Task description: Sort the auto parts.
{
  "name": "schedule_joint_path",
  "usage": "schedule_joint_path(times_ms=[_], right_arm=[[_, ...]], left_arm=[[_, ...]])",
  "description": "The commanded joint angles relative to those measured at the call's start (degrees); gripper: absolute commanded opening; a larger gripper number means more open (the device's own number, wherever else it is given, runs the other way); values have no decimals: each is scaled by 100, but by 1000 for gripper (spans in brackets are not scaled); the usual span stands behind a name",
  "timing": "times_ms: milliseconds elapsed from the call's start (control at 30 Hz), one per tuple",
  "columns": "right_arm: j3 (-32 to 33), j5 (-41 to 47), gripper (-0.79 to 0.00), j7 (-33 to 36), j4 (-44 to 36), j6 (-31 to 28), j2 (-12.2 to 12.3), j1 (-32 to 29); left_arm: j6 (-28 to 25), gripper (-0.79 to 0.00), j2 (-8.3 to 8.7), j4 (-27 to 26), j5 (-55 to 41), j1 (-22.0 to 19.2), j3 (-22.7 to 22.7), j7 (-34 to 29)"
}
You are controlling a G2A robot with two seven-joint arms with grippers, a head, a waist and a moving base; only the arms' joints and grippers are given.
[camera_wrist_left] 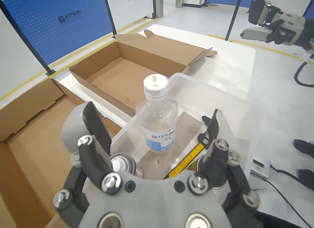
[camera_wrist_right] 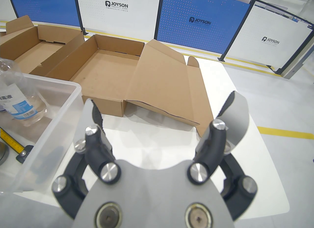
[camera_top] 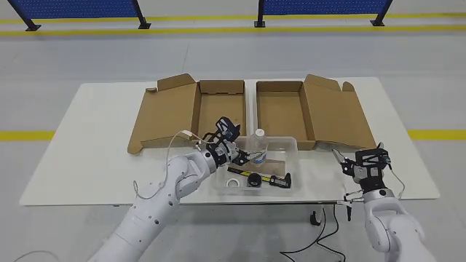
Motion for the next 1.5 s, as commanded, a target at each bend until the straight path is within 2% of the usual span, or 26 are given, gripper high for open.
schedule_joint_path(times_ms=[0, 367, 733, 933, 1467], right_arm=[[0, 0, 0, 0, 0, 0, 0, 0], [0, 0, 0, 0, 0, 0, 0, 0], [0, 0, 0, 0, 0, 0, 0, 0], [0, 0, 0, 0, 0, 0, 0, 0], [0, 0, 0, 0, 0, 0, 0, 0]], left_arm=[[-1, 0, -41, 125, 16, -82, 116, 35], [-61, 0, -244, 694, -34, -525, 524, 193], [-40, 0, -441, 1051, -61, -753, 879, 282], [-26, 0, -517, 1225, -65, -855, 955, 341], [428, 0, -713, 1837, 1, -1093, 1031, 485]])
